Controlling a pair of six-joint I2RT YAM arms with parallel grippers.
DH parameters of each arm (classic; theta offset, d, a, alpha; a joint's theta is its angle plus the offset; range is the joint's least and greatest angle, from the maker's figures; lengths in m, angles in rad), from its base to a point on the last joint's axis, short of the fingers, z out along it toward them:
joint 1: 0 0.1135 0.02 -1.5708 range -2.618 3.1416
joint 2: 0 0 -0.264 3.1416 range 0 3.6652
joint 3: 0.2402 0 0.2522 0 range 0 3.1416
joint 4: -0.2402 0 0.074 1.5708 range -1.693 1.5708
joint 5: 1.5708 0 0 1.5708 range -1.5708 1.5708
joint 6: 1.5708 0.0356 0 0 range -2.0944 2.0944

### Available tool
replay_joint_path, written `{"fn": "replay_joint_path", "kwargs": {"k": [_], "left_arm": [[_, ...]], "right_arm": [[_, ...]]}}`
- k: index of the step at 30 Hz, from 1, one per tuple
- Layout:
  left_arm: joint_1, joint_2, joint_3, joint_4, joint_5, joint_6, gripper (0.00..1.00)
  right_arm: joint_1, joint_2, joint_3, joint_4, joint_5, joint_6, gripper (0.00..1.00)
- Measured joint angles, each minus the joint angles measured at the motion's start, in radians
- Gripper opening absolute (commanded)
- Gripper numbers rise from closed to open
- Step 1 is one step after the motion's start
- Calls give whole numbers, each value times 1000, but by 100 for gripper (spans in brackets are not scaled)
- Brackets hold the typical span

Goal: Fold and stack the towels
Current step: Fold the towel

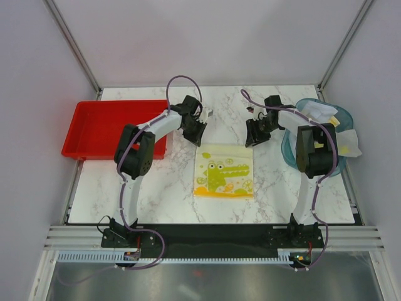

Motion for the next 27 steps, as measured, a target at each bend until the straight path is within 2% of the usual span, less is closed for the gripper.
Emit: {"fn": "replay_joint_path", "kwargs": {"k": [3,6,7,10,13,18,27], "left_arm": [[3,3,3,-1,0,2,15],[3,11,16,-7,2,2,11],[3,14,21,-9,5,2,6],[3,26,42,-11,21,4,2],[3,37,62,-13,31,5,2],[3,45,82,-15,42,5,2],[3,32,89,-16,-14,4,2]], "right_arm": [[-6,2,0,-1,-14,-8,40],[-16,5,0,-1,-27,-15,26],[-20,6,0,-1,-32,-16,16],[-24,10,0,-1,-58,-23,4],[-27,14,2,-1,-84,-23,0],[-27,16,3,8,-90,-16,0],[-27,-50,-3,70,-9,18,0]]}}
